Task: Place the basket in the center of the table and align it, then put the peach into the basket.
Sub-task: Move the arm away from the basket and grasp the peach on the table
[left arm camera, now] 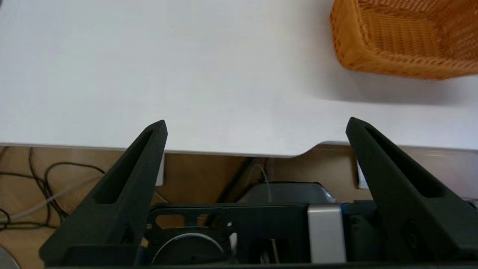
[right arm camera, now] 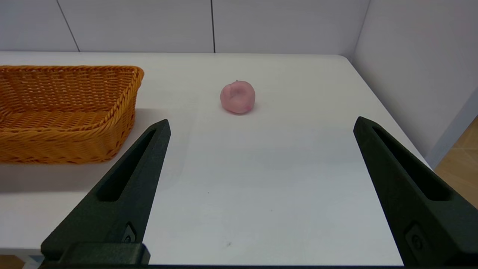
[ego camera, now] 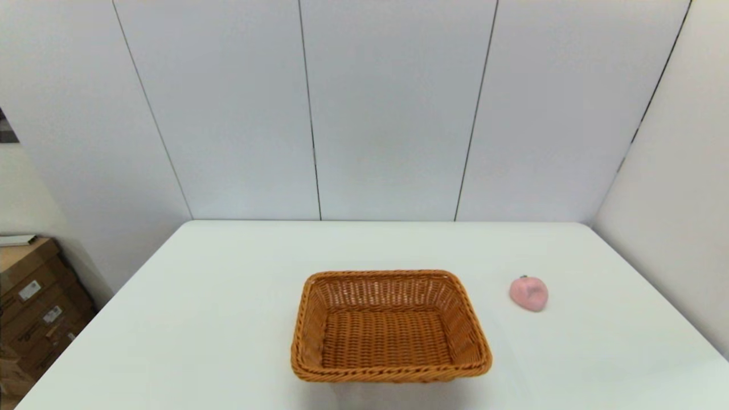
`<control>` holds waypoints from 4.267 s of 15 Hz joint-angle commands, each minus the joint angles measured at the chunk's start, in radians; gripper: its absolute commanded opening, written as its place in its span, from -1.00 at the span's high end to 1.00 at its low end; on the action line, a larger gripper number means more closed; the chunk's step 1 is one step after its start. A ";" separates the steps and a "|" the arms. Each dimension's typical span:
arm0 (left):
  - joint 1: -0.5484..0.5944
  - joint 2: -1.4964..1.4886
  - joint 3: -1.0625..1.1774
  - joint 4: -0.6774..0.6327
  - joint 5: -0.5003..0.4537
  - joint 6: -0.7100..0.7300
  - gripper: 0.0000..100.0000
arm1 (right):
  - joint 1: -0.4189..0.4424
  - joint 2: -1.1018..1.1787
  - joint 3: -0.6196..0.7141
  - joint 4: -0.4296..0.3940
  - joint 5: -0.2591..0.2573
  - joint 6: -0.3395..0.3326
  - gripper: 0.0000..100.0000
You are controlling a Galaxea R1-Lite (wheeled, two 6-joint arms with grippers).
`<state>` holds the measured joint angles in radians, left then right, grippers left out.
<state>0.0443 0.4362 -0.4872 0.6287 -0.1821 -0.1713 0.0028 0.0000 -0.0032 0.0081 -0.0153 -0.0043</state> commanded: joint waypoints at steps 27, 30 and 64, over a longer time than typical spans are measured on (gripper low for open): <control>-0.050 -0.436 0.444 -0.566 0.220 -0.042 -1.00 | 0.000 0.833 -0.771 0.332 0.017 0.150 -1.00; -0.050 -0.436 0.444 -0.566 0.220 0.029 -1.00 | 0.011 0.893 -0.839 0.337 0.020 0.155 -1.00; -0.050 -0.436 0.466 -0.580 0.216 0.087 -1.00 | 0.033 2.233 -1.428 0.431 -0.046 0.446 -1.00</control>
<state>-0.0057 -0.0013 -0.0215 0.0489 0.0332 -0.0836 0.0168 2.2313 -1.4345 0.4343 -0.0611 0.4391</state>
